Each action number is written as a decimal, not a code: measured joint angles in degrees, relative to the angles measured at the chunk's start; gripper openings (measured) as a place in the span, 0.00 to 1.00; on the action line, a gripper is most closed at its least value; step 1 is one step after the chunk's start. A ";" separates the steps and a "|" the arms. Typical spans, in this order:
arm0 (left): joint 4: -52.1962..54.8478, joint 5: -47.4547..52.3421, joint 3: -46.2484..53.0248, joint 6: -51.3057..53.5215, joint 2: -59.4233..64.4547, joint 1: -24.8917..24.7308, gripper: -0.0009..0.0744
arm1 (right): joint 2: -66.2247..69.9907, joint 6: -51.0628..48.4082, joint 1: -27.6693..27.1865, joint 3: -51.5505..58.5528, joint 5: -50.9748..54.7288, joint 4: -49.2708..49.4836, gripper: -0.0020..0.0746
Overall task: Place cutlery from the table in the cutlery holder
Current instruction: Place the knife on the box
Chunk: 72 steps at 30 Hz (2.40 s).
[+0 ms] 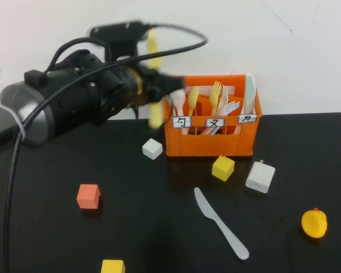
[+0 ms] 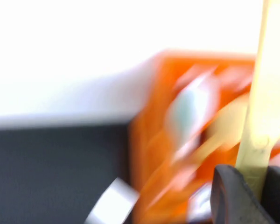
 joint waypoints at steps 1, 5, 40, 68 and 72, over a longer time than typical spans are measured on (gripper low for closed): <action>0.59 -3.76 0.00 -0.11 0.00 0.00 0.15 | 0.00 -0.04 0.00 0.00 0.00 0.00 0.02; 2.27 -18.19 0.00 -0.46 0.27 0.00 0.15 | 0.00 -0.48 0.00 0.00 0.00 0.00 0.02; 6.55 -50.18 -11.99 5.34 23.70 -1.67 0.15 | 0.00 -2.54 0.00 0.00 4.53 0.00 0.02; 4.32 -66.01 -14.27 15.67 33.65 -1.83 0.15 | 0.00 -2.54 0.00 0.00 8.93 0.00 0.02; 4.32 -69.10 -14.27 15.67 33.65 -1.70 0.15 | 0.00 -2.54 0.00 0.00 8.93 0.00 0.02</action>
